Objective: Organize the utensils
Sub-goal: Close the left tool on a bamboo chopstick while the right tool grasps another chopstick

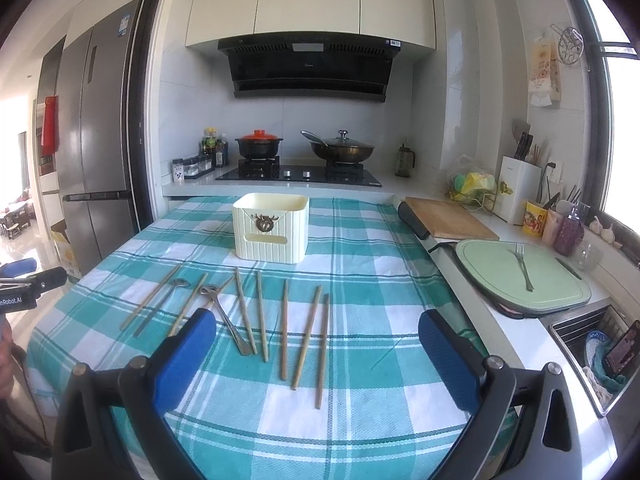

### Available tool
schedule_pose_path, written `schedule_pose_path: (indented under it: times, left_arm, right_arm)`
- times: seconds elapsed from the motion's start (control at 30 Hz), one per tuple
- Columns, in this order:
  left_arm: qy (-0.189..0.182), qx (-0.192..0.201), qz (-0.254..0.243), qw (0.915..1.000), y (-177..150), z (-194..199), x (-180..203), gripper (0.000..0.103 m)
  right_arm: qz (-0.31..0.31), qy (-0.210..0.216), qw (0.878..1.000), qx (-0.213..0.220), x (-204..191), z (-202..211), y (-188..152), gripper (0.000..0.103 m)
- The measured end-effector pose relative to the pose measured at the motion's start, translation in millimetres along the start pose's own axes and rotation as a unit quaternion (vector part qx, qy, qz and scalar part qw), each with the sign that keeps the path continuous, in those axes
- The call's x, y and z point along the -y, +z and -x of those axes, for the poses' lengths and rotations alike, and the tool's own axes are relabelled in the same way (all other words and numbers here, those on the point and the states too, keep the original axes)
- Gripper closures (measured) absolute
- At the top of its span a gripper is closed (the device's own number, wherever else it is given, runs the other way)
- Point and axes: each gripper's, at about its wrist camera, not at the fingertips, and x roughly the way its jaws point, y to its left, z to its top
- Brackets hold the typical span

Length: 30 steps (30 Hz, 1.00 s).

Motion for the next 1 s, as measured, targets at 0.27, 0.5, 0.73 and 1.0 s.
schedule_pose_path:
  times: [0.27,0.5,0.73,1.0]
  left_arm:
    - [-0.027,-0.076,0.016,0.9967,4,-89,-34,0.001]
    - [-0.037,-0.135,0.001,0.9902,9,-160,-37,0.001]
    - [-0.032,-0.183,-0.041,0.9817,7,-207,-33,0.012]
    - [-0.041,-0.218,-0.076,0.9721,4,-234,-27,0.029]
  right_arm:
    - [-0.015,0.017,0.997,-0.075,12,-58,-18,0.043]
    - [-0.046,0.039,0.989,-0.135,24,-113,-33,0.056]
    - [-0.048,0.061,0.979,-0.187,28,-168,-32,0.063]
    - [-0.011,0.085,0.956,-0.280,15,-227,-53,0.078]
